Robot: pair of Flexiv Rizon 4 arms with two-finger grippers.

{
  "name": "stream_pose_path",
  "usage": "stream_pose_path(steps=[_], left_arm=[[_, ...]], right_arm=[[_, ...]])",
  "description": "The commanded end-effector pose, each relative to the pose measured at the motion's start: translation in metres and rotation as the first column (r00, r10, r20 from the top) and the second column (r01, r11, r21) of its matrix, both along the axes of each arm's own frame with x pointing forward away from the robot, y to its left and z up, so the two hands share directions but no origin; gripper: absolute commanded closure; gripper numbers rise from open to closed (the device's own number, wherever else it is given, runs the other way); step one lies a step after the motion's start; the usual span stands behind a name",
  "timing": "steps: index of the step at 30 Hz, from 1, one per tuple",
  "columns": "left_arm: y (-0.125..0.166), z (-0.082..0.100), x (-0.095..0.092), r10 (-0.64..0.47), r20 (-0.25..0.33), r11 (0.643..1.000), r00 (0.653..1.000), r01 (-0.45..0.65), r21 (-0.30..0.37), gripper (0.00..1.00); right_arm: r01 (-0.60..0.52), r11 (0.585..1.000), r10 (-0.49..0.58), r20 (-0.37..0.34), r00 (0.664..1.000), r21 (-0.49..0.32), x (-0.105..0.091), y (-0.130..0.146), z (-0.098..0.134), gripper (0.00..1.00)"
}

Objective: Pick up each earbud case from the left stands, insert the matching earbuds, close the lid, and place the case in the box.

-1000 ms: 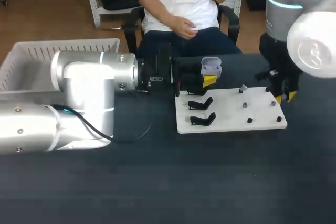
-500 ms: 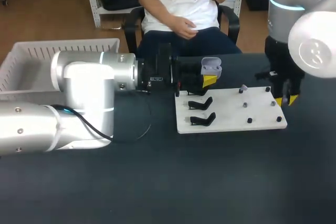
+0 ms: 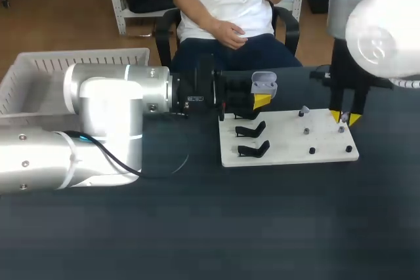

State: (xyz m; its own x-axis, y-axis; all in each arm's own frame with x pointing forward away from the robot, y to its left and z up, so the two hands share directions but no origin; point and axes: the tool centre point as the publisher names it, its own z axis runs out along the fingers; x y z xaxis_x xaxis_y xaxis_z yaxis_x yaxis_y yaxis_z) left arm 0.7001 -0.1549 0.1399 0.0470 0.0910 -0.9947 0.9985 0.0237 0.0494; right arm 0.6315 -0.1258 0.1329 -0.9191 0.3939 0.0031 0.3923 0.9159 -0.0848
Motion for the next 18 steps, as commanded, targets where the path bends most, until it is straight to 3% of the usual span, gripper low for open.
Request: stream_pose_path(steps=[1, 8, 11, 13, 18], left_arm=[[0.000, -0.001, 0.000, 0.002, 0.002, 1.000, 1.000, -0.002, -0.003, 1.00], [0.000, -0.001, 0.000, 0.002, 0.002, 1.000, 1.000, -0.002, -0.003, 1.00], [0.000, -0.001, 0.000, 0.002, 0.002, 1.000, 1.000, -0.002, -0.003, 1.00], [0.000, -0.001, 0.000, 0.002, 0.002, 1.000, 1.000, -0.002, -0.003, 1.00], [0.000, -0.001, 0.000, 0.002, 0.002, 1.000, 1.000, -0.002, -0.003, 1.00]], right_arm=[[0.007, 1.000, -0.007, 0.006, 1.000, -0.003, -0.003, 0.001, 0.000, 1.00], [0.007, 1.000, -0.007, 0.006, 1.000, -0.003, -0.003, 0.001, 0.000, 1.00], [0.062, 0.998, -0.061, 0.042, 0.997, -0.027, 0.000, 0.006, 0.012, 1.00], [0.051, 0.997, -0.051, 0.014, 0.999, -0.060, 0.002, 0.012, 0.019, 1.00], [0.042, 0.998, -0.043, -0.012, 0.999, -0.053, 0.009, 0.025, 0.037, 1.00]])
